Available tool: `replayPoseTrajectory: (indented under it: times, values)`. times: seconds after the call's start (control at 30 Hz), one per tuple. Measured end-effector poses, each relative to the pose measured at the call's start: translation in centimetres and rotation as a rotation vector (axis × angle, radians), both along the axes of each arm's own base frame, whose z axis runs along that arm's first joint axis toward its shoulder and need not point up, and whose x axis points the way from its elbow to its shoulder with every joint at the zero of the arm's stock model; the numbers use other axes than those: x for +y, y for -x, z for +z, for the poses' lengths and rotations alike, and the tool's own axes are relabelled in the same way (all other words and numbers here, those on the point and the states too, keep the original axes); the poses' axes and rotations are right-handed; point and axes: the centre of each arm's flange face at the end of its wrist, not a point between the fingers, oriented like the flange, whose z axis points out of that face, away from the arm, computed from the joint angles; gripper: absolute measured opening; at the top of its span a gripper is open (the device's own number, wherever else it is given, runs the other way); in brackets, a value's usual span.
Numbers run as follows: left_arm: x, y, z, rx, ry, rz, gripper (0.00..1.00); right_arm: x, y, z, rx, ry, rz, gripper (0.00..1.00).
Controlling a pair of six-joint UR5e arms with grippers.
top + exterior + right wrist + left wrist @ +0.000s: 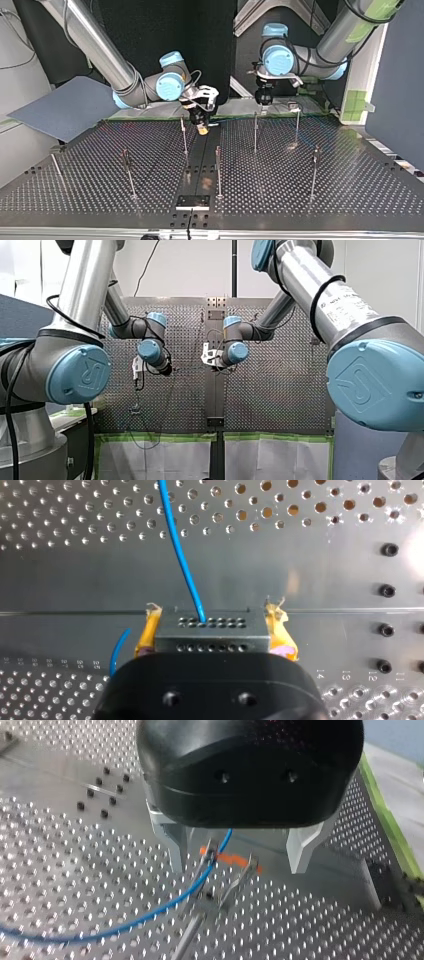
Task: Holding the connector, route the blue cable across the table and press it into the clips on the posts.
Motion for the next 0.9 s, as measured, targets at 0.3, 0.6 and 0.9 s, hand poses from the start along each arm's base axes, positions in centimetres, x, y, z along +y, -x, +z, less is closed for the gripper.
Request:
replayPoseTrajectory:
  times: [0.3,0.6,0.9]
  values:
    - [-3.6,1.0,0.2,-0.051,0.088,-0.073,0.98,-0.5,0.4,0.0,-0.001,-0.001,-0.009,0.00]
    - [-4.8,-0.3,-2.1,-0.038,0.099,-0.074,0.98,-0.9,0.8,0.0,-0.002,0.000,-0.018,0.00]
    - [-6.1,-2.3,-1.1,-0.078,0.117,-0.062,0.98,-1.2,1.0,0.0,-0.002,0.000,-0.022,0.00]
